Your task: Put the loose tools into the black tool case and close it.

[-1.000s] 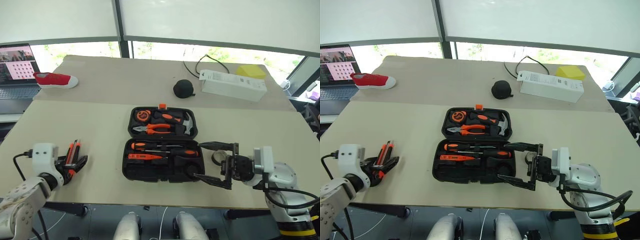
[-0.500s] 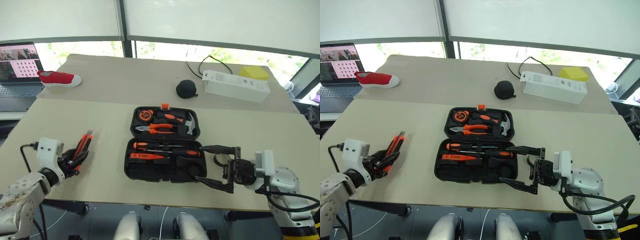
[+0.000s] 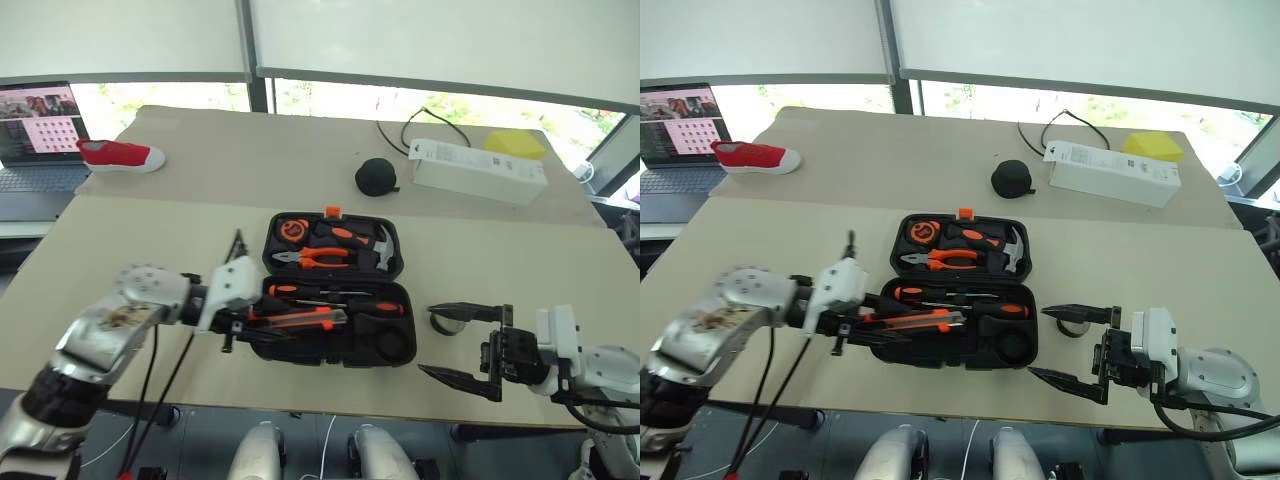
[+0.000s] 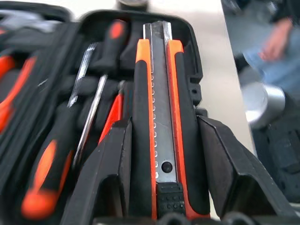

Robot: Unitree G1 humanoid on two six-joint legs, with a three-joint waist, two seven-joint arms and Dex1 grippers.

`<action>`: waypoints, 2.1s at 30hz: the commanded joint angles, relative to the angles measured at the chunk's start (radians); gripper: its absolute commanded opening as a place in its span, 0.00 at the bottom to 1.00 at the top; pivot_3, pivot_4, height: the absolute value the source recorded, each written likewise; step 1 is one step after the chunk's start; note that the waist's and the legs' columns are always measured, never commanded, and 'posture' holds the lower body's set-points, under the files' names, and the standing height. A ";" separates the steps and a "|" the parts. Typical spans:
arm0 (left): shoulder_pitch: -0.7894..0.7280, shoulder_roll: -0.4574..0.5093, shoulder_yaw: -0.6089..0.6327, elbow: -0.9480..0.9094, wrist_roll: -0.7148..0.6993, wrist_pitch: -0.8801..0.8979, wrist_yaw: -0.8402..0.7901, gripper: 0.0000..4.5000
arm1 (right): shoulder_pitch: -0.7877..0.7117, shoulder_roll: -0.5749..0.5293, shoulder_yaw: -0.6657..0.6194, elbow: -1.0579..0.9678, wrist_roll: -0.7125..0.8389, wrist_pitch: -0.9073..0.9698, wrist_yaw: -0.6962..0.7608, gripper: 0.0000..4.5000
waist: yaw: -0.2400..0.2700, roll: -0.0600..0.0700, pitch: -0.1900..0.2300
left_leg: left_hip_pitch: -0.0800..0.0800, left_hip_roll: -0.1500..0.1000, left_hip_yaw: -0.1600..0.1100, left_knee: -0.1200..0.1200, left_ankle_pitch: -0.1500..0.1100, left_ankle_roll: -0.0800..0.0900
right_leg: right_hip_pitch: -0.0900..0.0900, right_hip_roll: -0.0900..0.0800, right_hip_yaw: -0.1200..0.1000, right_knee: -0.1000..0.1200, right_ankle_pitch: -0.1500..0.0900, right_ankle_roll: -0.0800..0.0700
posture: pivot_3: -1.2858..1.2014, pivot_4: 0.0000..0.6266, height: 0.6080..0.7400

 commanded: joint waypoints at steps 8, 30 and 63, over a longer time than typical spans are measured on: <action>-0.088 -0.085 -0.144 0.065 0.146 -0.021 -0.013 0.38 | 0.102 0.007 -0.080 -0.098 0.011 -0.001 -0.047 1.00 | -0.004 0.000 0.000 | 0.000 0.002 -0.001 0.001 0.000 0.000 | 0.001 0.002 0.000 0.000 0.000 0.000 | 0.52 0.24 1.00; -0.026 -0.143 -0.150 0.001 0.163 0.028 0.025 0.79 | 0.088 0.024 -0.039 -0.094 -0.009 -0.006 -0.063 1.00 | 0.017 0.002 -0.002 | 0.001 0.002 -0.002 0.004 0.000 0.000 | 0.003 0.002 0.000 0.000 0.000 0.000 | 0.52 0.24 1.00; 0.056 -0.263 -0.072 0.291 0.199 -0.295 -0.018 0.02 | 0.068 0.059 -0.024 -0.058 -0.037 -0.024 -0.075 1.00 | 0.018 0.005 -0.005 | 0.001 0.002 -0.003 0.009 0.000 0.000 | 0.005 0.003 0.000 0.002 0.002 0.001 | 0.52 0.24 1.00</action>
